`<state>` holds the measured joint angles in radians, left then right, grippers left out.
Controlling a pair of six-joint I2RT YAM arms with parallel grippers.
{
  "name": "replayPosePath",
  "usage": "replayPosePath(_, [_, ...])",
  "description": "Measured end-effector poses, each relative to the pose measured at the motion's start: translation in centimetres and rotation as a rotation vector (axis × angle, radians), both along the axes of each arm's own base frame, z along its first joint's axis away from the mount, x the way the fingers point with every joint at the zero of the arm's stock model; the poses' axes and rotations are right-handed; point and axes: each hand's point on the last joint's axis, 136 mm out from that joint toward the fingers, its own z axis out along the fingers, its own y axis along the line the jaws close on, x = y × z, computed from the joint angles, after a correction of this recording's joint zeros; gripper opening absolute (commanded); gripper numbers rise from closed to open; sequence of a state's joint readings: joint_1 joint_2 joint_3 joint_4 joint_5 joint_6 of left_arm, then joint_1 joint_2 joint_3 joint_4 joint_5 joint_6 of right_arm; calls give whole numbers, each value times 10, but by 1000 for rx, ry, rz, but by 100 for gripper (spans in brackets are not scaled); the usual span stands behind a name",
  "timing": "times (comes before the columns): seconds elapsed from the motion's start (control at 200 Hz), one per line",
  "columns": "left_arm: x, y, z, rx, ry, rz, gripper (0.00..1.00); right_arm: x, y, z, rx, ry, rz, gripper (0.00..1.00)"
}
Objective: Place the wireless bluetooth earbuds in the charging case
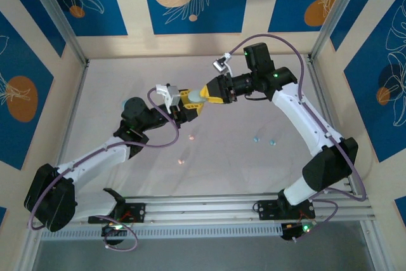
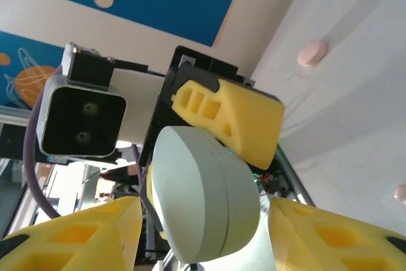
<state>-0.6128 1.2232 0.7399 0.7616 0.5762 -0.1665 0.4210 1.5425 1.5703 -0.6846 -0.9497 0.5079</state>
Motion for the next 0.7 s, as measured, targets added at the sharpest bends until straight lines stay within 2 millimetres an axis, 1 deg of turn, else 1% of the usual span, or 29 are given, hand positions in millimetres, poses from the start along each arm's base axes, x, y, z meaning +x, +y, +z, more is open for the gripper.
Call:
replayPosePath(0.06, [0, 0, 1, -3, -1, 0, 37, -2, 1, 1, 17, 9, 17, 51])
replayPosePath(0.24, [0, 0, 2, -9, 4, -2, 37, -6, 5, -5, 53, 82, 68, 39])
replayPosePath(0.31, [1, -1, 1, -6, 8, -2, 37, -6, 6, -6, 64, 103, 84, 39])
replayPosePath(0.38, [1, -1, 0, -6, 8, -2, 37, -6, 6, -5, 69, 114, 89, 42])
replayPosePath(0.58, [2, -2, -2, -2, 13, -6, 39, -1, 10, -7, 81, 129, 98, 42])
replayPosePath(0.7, [3, -3, -4, 3, 19, -6, 41, 1, 11, -9, 83, 144, 100, 35])
